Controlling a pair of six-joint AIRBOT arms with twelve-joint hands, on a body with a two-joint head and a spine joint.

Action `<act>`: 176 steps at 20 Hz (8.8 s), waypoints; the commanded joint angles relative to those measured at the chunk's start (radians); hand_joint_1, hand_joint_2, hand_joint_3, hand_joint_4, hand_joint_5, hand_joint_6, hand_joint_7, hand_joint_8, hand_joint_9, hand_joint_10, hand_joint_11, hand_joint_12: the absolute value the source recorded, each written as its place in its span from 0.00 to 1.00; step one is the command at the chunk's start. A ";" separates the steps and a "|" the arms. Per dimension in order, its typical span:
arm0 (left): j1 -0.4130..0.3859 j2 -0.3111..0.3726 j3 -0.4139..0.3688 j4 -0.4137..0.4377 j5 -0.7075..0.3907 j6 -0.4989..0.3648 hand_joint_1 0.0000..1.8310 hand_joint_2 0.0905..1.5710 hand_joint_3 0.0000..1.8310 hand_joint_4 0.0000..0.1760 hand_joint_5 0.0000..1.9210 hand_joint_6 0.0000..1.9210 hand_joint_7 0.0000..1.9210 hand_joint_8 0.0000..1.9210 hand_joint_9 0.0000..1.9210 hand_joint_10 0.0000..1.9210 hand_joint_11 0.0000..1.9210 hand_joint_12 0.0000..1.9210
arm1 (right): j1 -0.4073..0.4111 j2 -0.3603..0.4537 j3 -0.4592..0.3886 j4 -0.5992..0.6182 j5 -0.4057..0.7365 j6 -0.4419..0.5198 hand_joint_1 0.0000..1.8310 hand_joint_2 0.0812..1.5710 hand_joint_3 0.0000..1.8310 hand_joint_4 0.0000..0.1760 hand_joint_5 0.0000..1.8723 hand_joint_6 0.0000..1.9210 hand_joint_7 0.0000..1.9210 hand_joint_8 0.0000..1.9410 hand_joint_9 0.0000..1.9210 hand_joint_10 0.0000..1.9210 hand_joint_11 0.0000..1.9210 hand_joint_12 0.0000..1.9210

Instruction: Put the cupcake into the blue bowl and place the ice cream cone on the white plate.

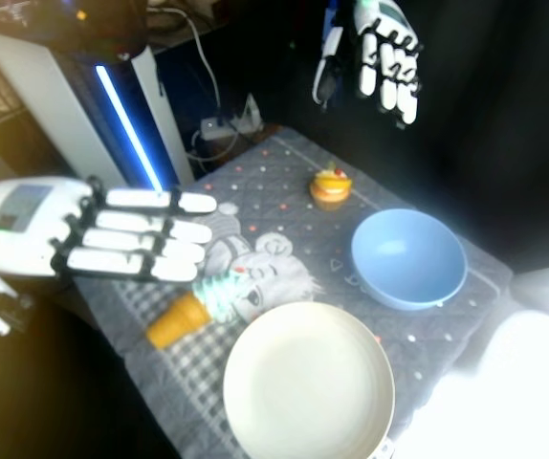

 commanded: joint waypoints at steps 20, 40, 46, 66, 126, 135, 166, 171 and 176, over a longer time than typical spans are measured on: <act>-0.310 -0.131 0.135 0.705 0.280 -0.571 0.34 0.56 0.00 0.00 0.13 0.00 0.16 0.00 0.15 0.00 0.01 0.36 | 0.190 -0.102 0.145 -0.369 -0.248 0.262 0.28 0.35 0.00 0.00 0.16 0.00 0.15 0.00 0.13 0.00 0.02 0.47; -0.393 -0.160 0.141 1.003 0.322 -0.786 0.31 0.52 0.00 0.00 0.17 0.00 0.22 0.00 0.23 0.00 0.09 0.36 | 0.154 -0.168 0.163 -0.273 -0.229 0.308 0.34 0.40 0.00 0.02 0.18 0.00 0.17 0.00 0.15 0.00 0.00 0.50; -0.388 -0.159 0.137 0.991 0.327 -0.767 0.31 0.52 0.00 0.00 0.18 0.00 0.24 0.00 0.25 0.00 0.09 0.37 | 0.048 -0.122 0.113 -0.094 -0.117 0.206 0.37 0.40 0.00 0.00 0.18 0.00 0.20 0.00 0.16 0.00 0.00 0.53; -0.389 -0.186 0.128 1.004 0.345 -0.757 0.33 0.52 0.00 0.00 0.20 0.00 0.23 0.00 0.25 0.01 0.08 0.46 | -0.287 -0.045 0.069 0.218 0.211 0.139 0.40 0.42 0.00 0.00 0.18 0.00 0.20 0.00 0.18 0.00 0.00 0.55; -0.282 -0.284 0.199 0.970 0.420 -0.724 0.69 0.56 0.00 0.00 0.45 0.01 0.46 0.01 0.52 0.04 0.36 0.54 | -0.074 -0.294 0.280 0.097 -0.047 0.148 0.53 0.56 0.00 0.00 0.34 0.00 0.45 0.01 0.52 0.04 0.35 0.59; -0.279 -0.291 0.199 0.971 0.418 -0.713 0.77 0.61 0.00 0.00 0.64 0.18 0.67 0.20 0.63 0.44 0.58 0.48 | -0.073 -0.301 0.295 0.113 -0.047 0.148 0.70 0.66 0.00 0.00 0.52 0.44 0.63 0.39 0.65 0.45 0.54 0.75; -0.258 -0.223 0.182 0.385 0.222 -0.321 0.71 0.64 0.00 0.00 0.65 0.13 0.59 0.51 0.59 0.50 0.50 0.76 | -0.005 -0.221 0.212 0.161 0.213 0.095 0.70 0.67 0.00 0.00 0.53 0.40 0.60 0.47 0.61 0.53 0.55 0.79; -0.320 -0.205 0.177 0.339 0.189 -0.260 0.71 0.64 0.00 0.00 0.60 0.23 0.64 0.42 0.68 0.32 0.58 0.61 | 0.009 -0.219 0.225 0.175 0.236 0.095 0.70 0.66 0.00 0.00 0.53 0.39 0.63 0.42 0.63 0.47 0.54 0.72; -0.389 -0.199 0.180 0.318 0.184 -0.210 0.76 0.60 0.00 0.00 0.61 0.21 0.74 0.11 0.70 0.31 0.58 0.47 | 0.038 -0.220 0.238 0.186 0.245 0.090 0.70 0.67 0.00 0.00 0.52 0.42 0.61 0.44 0.65 0.40 0.57 0.71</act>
